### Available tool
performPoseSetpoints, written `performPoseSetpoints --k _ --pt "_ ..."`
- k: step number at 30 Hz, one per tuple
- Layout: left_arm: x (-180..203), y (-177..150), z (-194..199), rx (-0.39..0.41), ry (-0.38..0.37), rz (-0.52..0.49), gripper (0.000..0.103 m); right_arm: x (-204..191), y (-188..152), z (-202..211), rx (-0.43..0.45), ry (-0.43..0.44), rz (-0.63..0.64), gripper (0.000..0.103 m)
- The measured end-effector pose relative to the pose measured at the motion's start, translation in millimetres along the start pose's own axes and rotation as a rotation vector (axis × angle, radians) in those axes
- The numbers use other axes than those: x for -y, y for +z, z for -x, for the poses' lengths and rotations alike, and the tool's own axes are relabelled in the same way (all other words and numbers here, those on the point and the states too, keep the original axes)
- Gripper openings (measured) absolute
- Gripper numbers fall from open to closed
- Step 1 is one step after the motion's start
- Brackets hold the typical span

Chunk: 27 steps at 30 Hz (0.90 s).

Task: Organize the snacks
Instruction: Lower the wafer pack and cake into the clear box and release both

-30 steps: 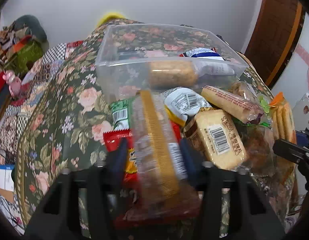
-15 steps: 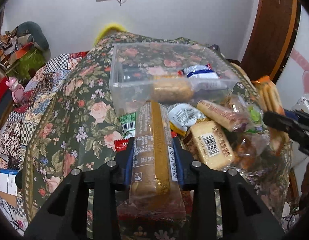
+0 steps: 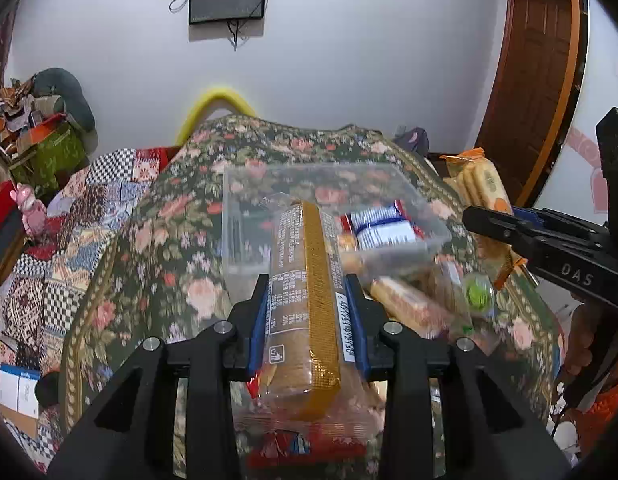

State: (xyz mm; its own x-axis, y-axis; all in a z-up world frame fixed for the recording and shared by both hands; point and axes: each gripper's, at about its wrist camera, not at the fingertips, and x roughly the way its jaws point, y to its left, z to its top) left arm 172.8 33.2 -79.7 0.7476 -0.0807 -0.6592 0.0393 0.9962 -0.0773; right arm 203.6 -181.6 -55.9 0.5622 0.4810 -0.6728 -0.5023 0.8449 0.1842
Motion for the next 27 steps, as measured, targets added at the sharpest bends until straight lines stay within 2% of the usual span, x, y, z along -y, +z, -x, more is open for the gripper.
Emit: performPoseSetpoints --k 5,12,27 --pt "-3 22 -8 0.02 0.013 -0.008 0.035 -5 22 -11 0.017 -0.021 0.033 0.031" --pt "-12 45 -33 0.016 0.042 -0.002 0.035 -11 39 -36 -0.001 -0.028 0.064 0.031" --pt "-30 57 -107 -0.085 0.042 0.023 0.035 -10 49 -117 -0.155 -0.046 0.086 0.031"
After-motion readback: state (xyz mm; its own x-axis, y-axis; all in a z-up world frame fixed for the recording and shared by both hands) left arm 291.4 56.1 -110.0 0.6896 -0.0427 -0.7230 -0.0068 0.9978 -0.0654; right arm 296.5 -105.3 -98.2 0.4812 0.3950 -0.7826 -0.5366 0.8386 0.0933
